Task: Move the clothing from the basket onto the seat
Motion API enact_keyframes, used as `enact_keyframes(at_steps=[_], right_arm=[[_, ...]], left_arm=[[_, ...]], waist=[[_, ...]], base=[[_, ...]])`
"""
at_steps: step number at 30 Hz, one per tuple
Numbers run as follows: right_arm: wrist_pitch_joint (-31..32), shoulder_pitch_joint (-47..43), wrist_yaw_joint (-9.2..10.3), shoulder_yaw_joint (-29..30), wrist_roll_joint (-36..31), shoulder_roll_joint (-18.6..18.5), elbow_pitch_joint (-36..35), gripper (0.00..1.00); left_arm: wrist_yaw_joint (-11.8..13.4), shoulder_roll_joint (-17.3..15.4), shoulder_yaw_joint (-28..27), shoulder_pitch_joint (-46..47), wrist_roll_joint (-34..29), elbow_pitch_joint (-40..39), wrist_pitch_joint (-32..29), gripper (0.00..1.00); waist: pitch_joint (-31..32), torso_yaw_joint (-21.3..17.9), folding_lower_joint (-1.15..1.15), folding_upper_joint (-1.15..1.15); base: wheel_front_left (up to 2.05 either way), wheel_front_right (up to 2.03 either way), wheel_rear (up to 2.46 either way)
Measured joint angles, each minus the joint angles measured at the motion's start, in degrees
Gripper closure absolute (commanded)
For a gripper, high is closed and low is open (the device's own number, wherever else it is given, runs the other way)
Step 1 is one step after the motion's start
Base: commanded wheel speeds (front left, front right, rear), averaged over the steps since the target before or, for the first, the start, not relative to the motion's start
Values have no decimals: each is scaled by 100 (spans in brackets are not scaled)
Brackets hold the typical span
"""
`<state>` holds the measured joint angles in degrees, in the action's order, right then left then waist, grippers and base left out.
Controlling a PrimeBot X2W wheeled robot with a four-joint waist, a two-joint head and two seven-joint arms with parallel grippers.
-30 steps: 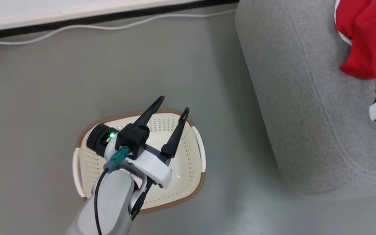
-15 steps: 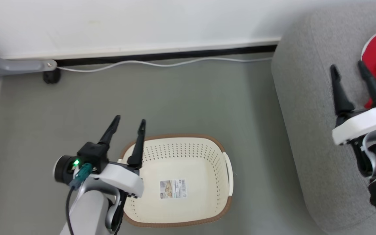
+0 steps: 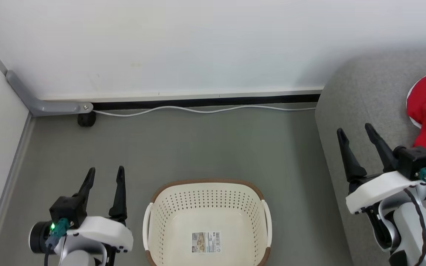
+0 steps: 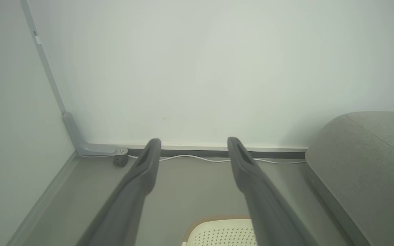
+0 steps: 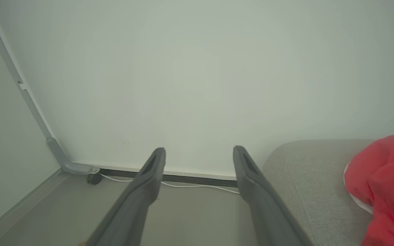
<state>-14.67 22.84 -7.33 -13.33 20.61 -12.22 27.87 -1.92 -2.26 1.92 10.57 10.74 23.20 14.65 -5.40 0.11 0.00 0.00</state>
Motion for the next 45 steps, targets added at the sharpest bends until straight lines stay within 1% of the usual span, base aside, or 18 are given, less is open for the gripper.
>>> enact_keyframes(at_steps=[8, 15, 18, 20, 25, 39, 40, 45], right_arm=[[0, -492, 0, 32, -158, 79, -179, 0], [0, -918, 0, 476, -323, 203, -360, 0], [0, -1117, 0, 575, -391, 289, -374, 0], [0, -1202, 0, 603, -405, 327, -372, 0], [0, -1263, 0, 698, -508, 399, -361, 0], [1, -1266, 0, 754, -502, 459, -257, 0], [1, -1268, 0, 749, -502, 464, -247, 100], [7, -1603, 0, 711, -499, 602, 53, 100]], left_arm=[[98, -1, -159, -635, 10, -133, 0, 0], [100, -3, -132, -948, 93, -296, 0, 0], [100, -4, -111, -1029, 182, -400, 0, 0], [145, -4, -111, -1057, 185, -427, 0, 0], [182, -7, -130, -1073, 185, -499, 0, 0], [199, -9, -146, -1148, 260, -450, 0, 0], [198, -7, -144, -1148, 294, -430, 0, 100], [198, 96, -113, -1312, 301, -82, -7, 100]], waist=[[411, -134, 0, 0], [583, -216, 0, 0], [618, -223, 0, 0], [634, -228, 0, 0], [658, -242, 0, 0], [712, -280, 0, 0], [710, -287, 0, 0], [711, -289, 0, 0]], base=[[0, 0, 0], [0, 0, 0], [0, 0, 0], [0, 0, 0], [0, 0, 0], [0, 0, 0], [0, 0, 0], [0, 0, 0]])
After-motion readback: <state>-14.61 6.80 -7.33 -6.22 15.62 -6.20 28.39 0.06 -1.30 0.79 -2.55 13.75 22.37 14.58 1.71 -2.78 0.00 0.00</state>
